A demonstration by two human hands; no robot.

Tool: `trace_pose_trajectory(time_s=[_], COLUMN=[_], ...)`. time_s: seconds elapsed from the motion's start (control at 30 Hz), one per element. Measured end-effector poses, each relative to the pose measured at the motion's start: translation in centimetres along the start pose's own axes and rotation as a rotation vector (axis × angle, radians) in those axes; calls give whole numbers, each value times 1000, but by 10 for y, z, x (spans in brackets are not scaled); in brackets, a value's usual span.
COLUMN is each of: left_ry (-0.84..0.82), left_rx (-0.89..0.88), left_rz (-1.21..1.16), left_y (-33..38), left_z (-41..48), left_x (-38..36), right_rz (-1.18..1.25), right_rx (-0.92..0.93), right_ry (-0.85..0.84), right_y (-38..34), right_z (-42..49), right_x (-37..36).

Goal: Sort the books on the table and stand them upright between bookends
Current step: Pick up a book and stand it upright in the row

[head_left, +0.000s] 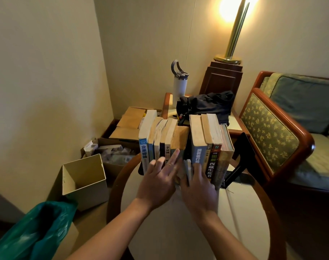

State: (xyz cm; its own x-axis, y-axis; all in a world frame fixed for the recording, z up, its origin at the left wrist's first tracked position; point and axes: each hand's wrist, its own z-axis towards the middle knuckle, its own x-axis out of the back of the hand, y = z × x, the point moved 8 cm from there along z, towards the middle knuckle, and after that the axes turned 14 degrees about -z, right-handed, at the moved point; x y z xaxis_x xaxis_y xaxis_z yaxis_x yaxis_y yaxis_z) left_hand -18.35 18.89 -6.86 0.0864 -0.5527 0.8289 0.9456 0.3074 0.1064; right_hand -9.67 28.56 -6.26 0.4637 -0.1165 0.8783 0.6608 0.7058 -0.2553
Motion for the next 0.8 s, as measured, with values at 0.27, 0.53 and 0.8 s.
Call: trace_pose_trajectory(time_s=[0.27, 0.53, 0.8], left_ry=[117, -65, -84], left_rx=[187, 318, 315], left_rz=[17, 58, 111], left_y=[-41, -73, -63], left_z=[59, 68, 72], left_x=[67, 42, 44], right_rz=[90, 129, 304], right_rx=[90, 35, 28], right_ry=[122, 176, 233], right_y=[-4, -3, 29], right_z=[-7, -7, -50], right_x=[-5, -14, 3])
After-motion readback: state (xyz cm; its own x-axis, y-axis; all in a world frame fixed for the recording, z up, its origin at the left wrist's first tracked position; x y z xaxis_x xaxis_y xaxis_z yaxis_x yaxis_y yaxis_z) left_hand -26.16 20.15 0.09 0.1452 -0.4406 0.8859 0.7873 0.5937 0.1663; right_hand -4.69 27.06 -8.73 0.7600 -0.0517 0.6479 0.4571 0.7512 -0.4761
